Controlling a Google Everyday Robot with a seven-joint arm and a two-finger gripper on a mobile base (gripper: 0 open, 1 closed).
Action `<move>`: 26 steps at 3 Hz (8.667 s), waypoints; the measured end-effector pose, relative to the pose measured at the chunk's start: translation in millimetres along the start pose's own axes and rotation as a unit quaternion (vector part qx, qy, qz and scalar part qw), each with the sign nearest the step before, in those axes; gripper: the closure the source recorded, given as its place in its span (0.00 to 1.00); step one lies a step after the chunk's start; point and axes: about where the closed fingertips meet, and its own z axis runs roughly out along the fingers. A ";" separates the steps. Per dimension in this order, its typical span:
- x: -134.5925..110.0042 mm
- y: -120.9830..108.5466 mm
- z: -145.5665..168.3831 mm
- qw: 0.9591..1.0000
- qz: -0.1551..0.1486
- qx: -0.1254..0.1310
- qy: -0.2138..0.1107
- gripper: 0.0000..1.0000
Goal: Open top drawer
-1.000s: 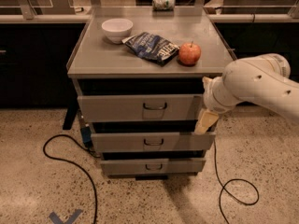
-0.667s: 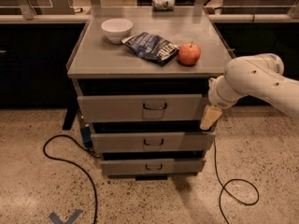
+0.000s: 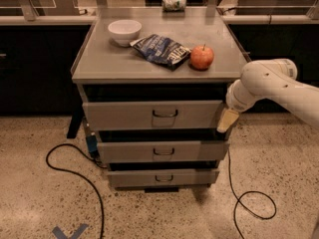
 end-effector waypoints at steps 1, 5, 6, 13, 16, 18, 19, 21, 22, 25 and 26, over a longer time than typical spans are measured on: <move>1.3 9.5 2.8 1.000 -0.001 0.010 0.010 0.00; -32.4 8.0 1.6 0.999 -0.036 -0.003 -0.011 0.00; -32.5 8.1 1.8 0.999 -0.036 -0.003 -0.011 0.18; -31.1 18.4 -14.7 0.999 -0.038 0.020 -0.019 1.00; -80.1 58.9 -154.6 0.984 0.053 0.128 -0.115 1.00; -103.7 87.2 -193.1 0.976 0.067 0.147 -0.146 0.59; -103.8 87.2 -193.1 0.976 0.067 0.147 -0.146 0.35; -103.8 87.2 -193.1 0.976 0.067 0.147 -0.146 0.00; -103.7 87.2 -193.1 0.976 0.067 0.147 -0.146 0.00; -51.6 75.7 -103.8 0.994 -0.016 0.085 -0.073 0.00; -46.5 78.4 -100.0 0.995 -0.019 0.075 -0.066 0.00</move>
Offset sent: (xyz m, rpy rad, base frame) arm -0.0830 0.0664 -0.0730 -0.0249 0.1238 0.1003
